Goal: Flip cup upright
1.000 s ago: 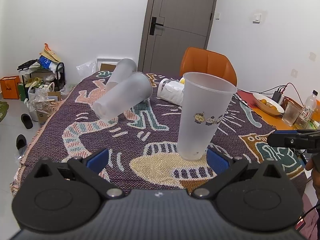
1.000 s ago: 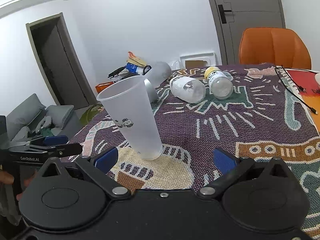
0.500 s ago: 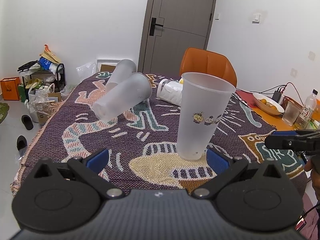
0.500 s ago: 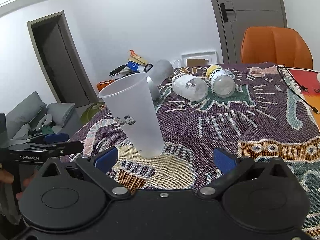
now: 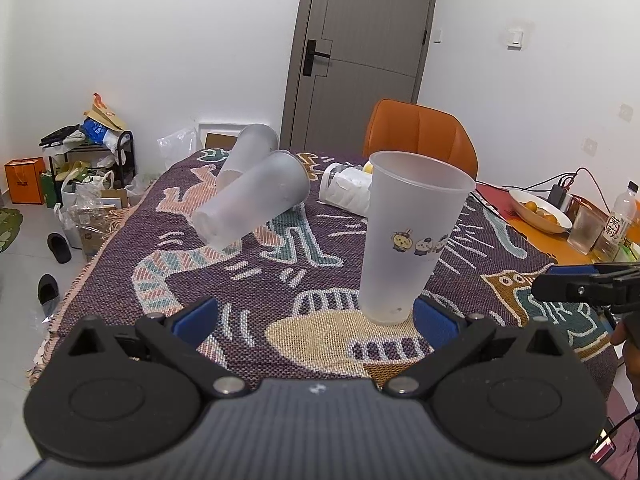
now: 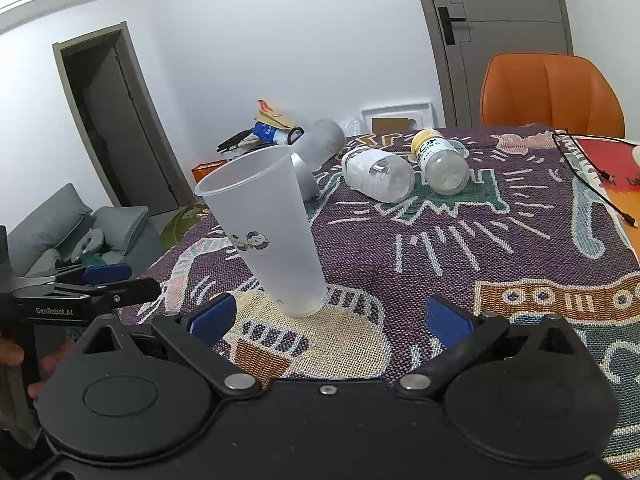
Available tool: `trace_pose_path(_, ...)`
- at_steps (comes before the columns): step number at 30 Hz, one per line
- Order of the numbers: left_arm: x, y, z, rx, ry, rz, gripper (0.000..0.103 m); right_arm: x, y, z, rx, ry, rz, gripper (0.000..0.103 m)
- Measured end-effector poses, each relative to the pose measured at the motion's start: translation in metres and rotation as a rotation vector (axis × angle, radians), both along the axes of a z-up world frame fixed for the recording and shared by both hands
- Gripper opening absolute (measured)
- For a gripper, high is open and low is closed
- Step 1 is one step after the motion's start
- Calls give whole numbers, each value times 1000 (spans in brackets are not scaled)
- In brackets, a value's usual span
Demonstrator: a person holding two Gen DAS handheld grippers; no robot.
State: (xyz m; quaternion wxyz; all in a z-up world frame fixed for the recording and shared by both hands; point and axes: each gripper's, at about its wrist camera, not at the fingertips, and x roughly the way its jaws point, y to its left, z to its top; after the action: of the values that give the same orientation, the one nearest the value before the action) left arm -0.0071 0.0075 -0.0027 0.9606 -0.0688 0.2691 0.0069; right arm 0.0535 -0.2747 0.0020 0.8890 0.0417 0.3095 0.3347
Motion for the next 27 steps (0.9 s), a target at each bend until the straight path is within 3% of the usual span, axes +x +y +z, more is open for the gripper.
trace_pose_path(27,-1,2,-1,-1,5,3,103,1,-1,-4,-2,11,-6,103)
